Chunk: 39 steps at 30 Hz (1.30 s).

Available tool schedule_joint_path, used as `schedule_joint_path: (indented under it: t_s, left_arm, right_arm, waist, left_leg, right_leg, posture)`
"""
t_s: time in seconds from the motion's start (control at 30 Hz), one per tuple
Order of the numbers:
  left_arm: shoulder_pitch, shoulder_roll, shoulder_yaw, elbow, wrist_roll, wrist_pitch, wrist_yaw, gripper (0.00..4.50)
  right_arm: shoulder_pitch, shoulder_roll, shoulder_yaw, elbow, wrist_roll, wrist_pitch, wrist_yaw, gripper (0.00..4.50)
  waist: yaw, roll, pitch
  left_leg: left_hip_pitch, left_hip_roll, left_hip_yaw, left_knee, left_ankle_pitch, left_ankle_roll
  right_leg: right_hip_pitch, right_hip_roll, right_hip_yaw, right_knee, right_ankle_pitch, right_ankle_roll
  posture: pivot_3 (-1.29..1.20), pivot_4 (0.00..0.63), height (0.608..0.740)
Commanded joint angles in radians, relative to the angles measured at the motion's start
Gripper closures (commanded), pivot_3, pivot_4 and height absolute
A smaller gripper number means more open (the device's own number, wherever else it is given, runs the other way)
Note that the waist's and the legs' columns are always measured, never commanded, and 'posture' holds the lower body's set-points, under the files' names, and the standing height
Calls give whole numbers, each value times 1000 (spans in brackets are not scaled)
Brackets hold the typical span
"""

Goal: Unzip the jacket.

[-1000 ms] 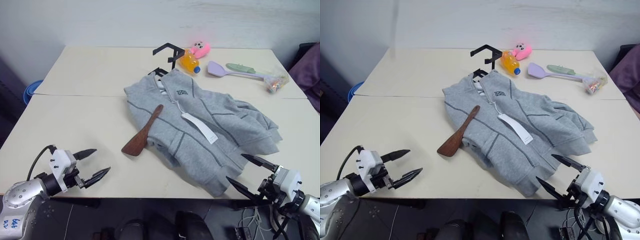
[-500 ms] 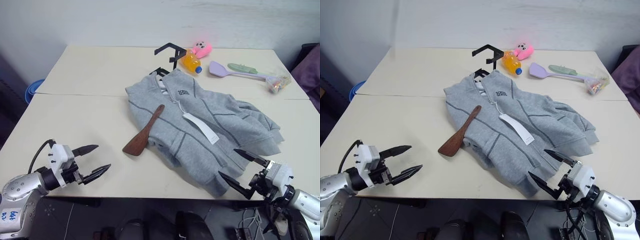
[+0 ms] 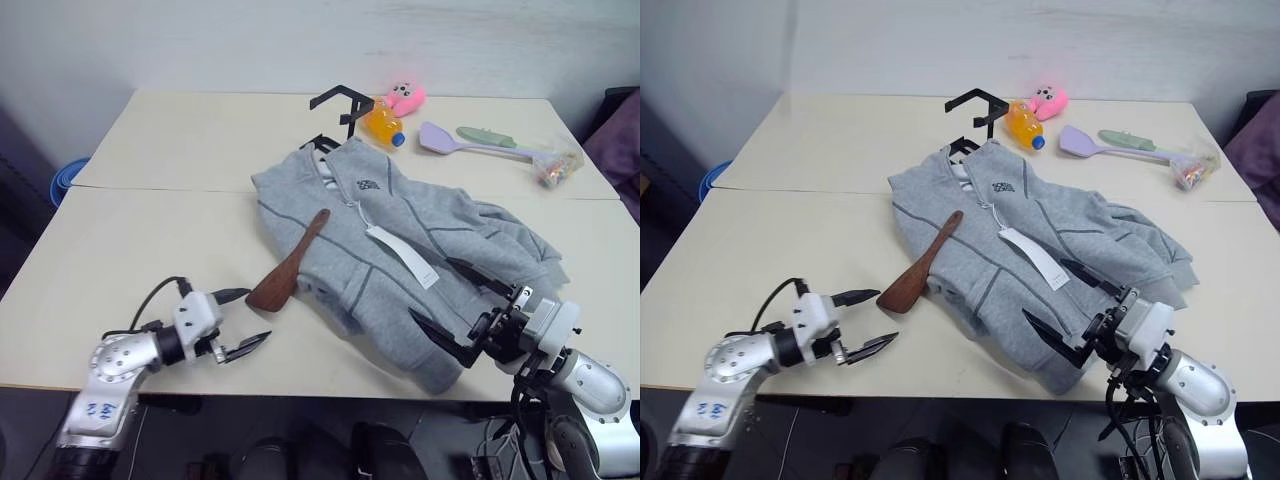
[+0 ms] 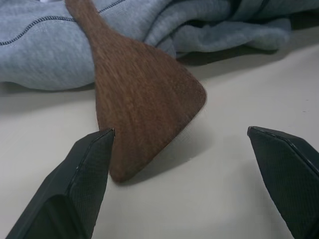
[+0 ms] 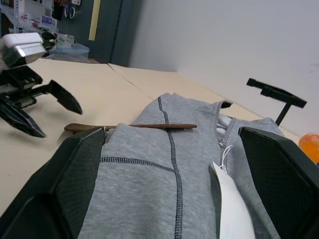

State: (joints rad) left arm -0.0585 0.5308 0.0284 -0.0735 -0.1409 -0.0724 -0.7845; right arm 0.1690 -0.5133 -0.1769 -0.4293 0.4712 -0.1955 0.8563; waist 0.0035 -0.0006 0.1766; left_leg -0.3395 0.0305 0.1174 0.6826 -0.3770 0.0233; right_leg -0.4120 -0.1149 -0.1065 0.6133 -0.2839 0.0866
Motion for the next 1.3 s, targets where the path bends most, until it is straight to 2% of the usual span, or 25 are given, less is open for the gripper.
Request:
schedule_joint_path:
  t_s: [0.03, 0.1, 0.3, 0.4, 0.5, 0.53, 0.73, 0.87, 0.93, 1.03, 1.17, 1.27, 1.3]
  left_arm:
    - [-39, -41, -57, 45, 99, -68, 84, 195]
    - [-62, -64, -61, 69, 115, -86, 120, 607]
    - [-92, -108, 9, 100, 63, -59, 202, 2572]
    - [-77, -102, 82, 113, 44, -50, 259, 3500]
    - [-63, -103, 228, 124, -16, -9, 362, 4379]
    - [-56, -98, 280, 125, -39, 5, 392, 4450]
    - [-31, -46, 472, 136, -54, 104, 538, 4450]
    - [0, 13, 512, 148, 28, 212, 644, 4450]
    - [10, 26, 513, 136, 23, 274, 651, 4450]
    - [22, 28, 502, 73, -29, 357, 600, 3763]
    - [20, 20, 522, 1, -73, 462, 598, 2532]
    - [50, 105, 471, -68, -12, 406, 524, 1579]
    - [48, 147, 445, -81, 0, 332, 464, 1290]
  right_arm:
    - [3, -2, -6, -31, -3, -12, -10, 8]
    - [-4, -3, -7, -32, -6, -11, -16, 0]
    - [-22, -7, 2, -33, -13, -7, -25, 0]
    - [-31, -6, 6, -29, -14, -14, -19, 0]
    - [-52, -12, 27, -11, -17, -35, 18, 0]
    - [-60, -16, 41, 1, -20, -48, 43, 0]
    - [-93, -57, 128, 67, -70, -102, 164, 0]
    - [-134, -67, 185, 132, -120, -139, 206, 0]
    - [-156, -48, 191, 159, -109, -149, 200, 0]
    - [-182, -23, 193, 187, -88, -152, 187, 0]
    - [-175, -19, 183, 206, -84, -164, 188, 0]
    - [-143, -50, 167, 193, -98, -146, 182, 0]
    - [-137, -59, 165, 156, -102, -88, 148, 0]
  waist:
    - [-1, 0, 0]
    - [-1, 0, 0]
    - [-4, 0, 0]
    - [-5, 0, 0]
    - [-8, 0, 0]
    - [-9, -1, 0]
    - [-2, -2, 0]
    - [-4, -3, 0]
    - [-4, -3, 0]
    - [-4, -4, 0]
    - [-4, -4, 0]
    - [-5, -5, 1]
    - [-5, -5, 1]
  left_leg:
    - [0, 0, 1, 0, 0, 0]
    - [1, -1, 2, 0, 1, 1]
    - [2, 0, 2, 0, 1, 1]
    - [2, 1, 2, 0, 2, 1]
    - [3, 1, 2, 0, 2, 1]
    - [3, 1, 2, 0, 2, 1]
    - [2, 0, 1, 0, 1, 1]
    - [2, 0, 1, 0, 1, 2]
    - [2, 0, 1, 0, 1, 1]
    - [2, 0, 1, 0, 1, 1]
    - [2, 1, 0, 0, 0, 0]
    - [2, 1, 0, 0, 0, -1]
    - [2, 1, -1, 0, 0, -1]
  right_leg:
    - [0, 0, 0, 0, 0, 0]
    - [1, 0, 0, 0, 1, 1]
    - [0, 0, 2, 0, 1, 2]
    - [0, 0, 2, 0, 1, 2]
    - [0, 0, 2, 0, 1, 2]
    - [0, 0, 2, 1, 1, 2]
    - [1, -1, 1, 0, 1, 2]
    - [1, -1, 1, 0, 1, 2]
    - [1, -1, 1, 0, 1, 2]
    - [1, -1, 1, 0, 1, 2]
    - [1, -2, 1, 0, 1, 2]
    - [1, -2, 0, 0, 1, 1]
    - [1, -2, 0, 0, 1, 1]
  posture:
    - [0, 150, 740]
    - [0, 150, 740]
    - [0, 150, 740]
    - [0, 150, 740]
    - [0, 150, 740]
    - [0, 150, 740]
    - [0, 150, 740]
    - [0, 150, 740]
    - [0, 150, 740]
    - [0, 150, 740]
    - [0, 150, 740]
    - [0, 150, 740]
    - [0, 150, 740]
